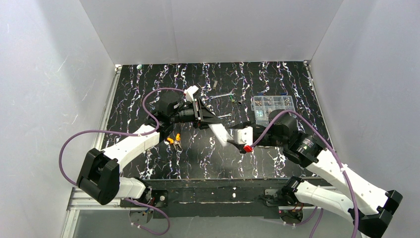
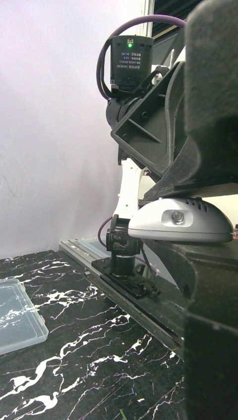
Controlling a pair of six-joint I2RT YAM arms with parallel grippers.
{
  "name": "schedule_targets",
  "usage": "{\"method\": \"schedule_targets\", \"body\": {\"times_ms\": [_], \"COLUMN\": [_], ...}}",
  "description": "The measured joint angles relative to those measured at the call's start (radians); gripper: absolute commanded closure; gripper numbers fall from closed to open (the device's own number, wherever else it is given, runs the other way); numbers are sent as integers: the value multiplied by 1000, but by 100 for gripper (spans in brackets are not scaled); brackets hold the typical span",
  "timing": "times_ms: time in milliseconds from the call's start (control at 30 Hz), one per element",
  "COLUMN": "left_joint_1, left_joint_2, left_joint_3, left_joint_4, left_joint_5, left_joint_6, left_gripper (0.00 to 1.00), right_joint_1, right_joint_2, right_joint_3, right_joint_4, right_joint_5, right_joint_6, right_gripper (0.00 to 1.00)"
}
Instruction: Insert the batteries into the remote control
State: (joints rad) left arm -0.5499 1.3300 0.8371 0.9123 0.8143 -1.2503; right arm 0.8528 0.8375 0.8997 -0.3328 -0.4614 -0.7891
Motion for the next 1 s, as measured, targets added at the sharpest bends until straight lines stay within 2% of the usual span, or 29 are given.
{"method": "schedule_targets", "body": {"times_ms": [1000], "left_joint_1": [0], "left_joint_2": [7], "left_joint_3": [0], "left_joint_4": [2], "left_joint_5": [-13], "left_joint_6": [-3], "left_gripper": [100], "right_joint_1": [0], "right_joint_2": [-70], "right_joint_3": [-47], "right_joint_4": [44], "right_joint_5": [74], "right_joint_6": [1], "right_gripper": [45]}}
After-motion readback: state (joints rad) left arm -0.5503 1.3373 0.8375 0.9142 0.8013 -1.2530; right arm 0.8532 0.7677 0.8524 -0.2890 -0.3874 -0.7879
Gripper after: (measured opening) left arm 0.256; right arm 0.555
